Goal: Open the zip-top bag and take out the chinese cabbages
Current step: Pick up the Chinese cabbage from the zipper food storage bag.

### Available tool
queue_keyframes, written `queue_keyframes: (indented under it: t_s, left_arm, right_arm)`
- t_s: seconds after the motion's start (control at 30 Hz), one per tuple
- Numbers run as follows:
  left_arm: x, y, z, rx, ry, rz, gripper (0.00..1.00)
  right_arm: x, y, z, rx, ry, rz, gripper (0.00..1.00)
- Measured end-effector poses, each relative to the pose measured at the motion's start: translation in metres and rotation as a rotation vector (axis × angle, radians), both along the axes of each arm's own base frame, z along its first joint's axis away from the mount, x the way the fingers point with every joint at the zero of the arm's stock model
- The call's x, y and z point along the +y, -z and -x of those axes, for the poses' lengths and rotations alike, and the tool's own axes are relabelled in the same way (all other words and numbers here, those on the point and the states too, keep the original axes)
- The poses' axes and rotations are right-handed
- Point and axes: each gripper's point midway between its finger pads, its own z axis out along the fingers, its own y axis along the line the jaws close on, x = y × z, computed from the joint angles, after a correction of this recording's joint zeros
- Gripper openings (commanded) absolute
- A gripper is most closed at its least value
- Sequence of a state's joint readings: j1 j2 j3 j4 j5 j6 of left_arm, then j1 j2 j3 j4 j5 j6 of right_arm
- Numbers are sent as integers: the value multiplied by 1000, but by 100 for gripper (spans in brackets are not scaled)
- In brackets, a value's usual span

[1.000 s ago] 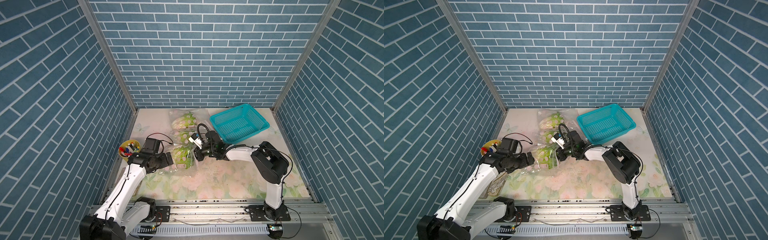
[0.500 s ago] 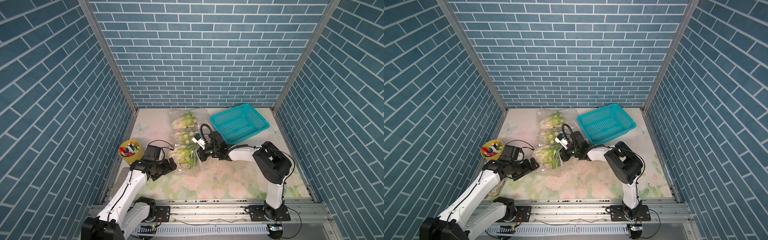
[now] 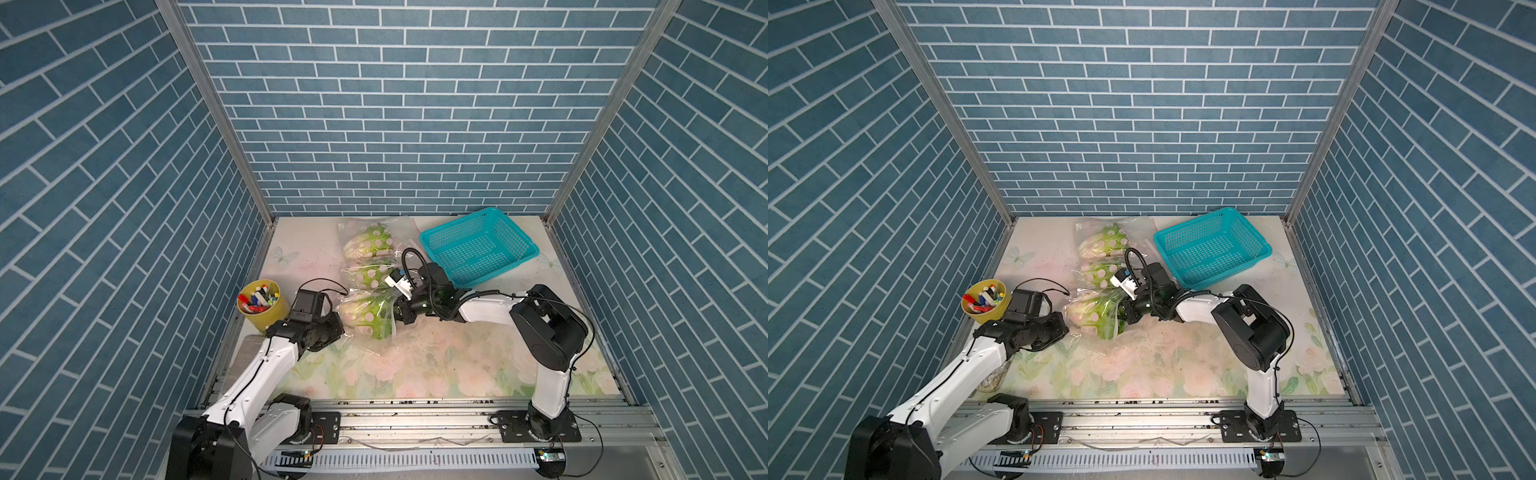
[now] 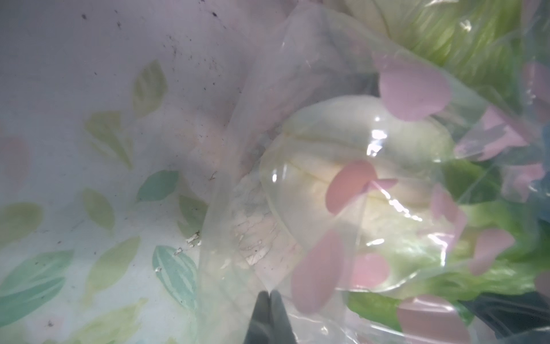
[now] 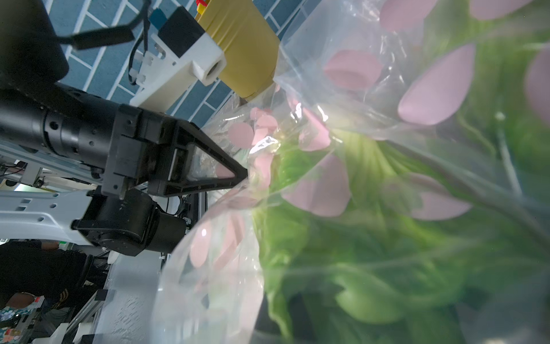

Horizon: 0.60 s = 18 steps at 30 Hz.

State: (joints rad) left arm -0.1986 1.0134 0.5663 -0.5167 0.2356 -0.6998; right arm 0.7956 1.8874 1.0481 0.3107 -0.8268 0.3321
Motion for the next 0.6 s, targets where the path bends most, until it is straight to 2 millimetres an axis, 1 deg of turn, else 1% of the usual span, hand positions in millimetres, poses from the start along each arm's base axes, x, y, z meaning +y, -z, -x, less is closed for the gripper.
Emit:
queue_keyframes:
  t_s: [0.13,0.23,0.33,0.43,0.6]
  left_arm:
    - [17,-7,-3,-48,-57,-77,0]
    - [32,-14,-1,-81,-107,-133,0]
    - [45,-16,2,-80,-148,-193,0]
    - [54,-12,6,-60,-171,-238,0]
    - [62,-12,8,-56,-198,-273,0]
  right_arm:
    - [-8,-1,9,7,-18,21,0]
    - [-18,-4,20,4,-35,34,0]
    - [-28,-9,29,-12,-47,47,0]
    - [-37,-18,35,-42,-46,52,0]
    - [-50,-31,35,-85,-13,64,0]
